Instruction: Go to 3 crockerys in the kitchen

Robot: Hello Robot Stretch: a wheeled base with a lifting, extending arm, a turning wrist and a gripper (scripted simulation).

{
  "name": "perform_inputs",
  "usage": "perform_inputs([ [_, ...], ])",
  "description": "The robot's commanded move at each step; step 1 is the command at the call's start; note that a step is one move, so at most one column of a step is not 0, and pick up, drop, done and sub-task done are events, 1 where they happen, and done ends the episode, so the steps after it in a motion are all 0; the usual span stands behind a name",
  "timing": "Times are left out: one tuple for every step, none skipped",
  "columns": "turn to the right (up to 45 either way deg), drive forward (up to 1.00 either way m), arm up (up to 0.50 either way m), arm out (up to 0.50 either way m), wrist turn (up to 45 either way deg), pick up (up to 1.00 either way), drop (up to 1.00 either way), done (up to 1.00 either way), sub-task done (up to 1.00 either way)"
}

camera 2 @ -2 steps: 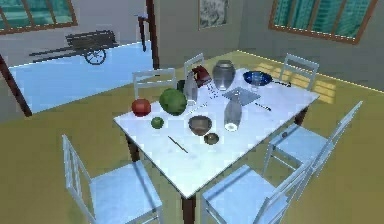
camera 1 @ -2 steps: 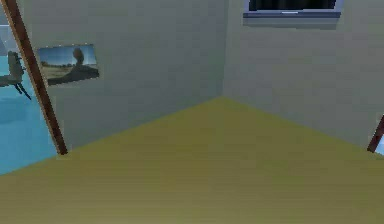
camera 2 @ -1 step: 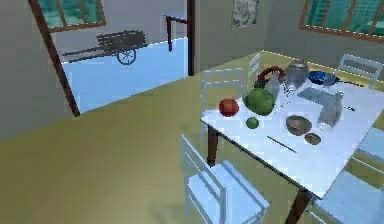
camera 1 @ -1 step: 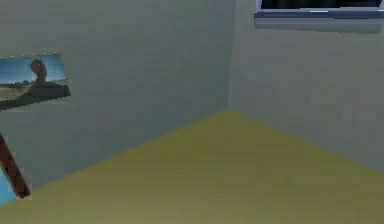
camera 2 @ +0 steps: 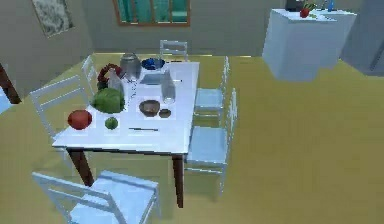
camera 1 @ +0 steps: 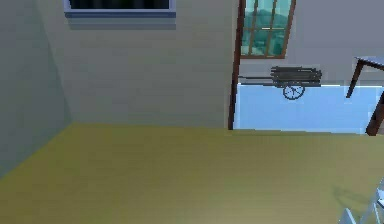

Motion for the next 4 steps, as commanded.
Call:
perform_inputs([
  [3.0, 0.0, 0.0, 0.0, 0.0, 0.0, 0.0, 0.0, 0.0],
  [0.0, 0.85, 0.0, 0.0, 0.0, 0.0, 0.0, 0.0, 0.0],
  [45.0, 0.0, 0.0, 0.0, 0.0, 0.0, 0.0, 0.0, 0.0],
  [0.0, 0.35, 0.0, 0.0, 0.0, 0.0, 0.0, 0.0, 0.0],
])
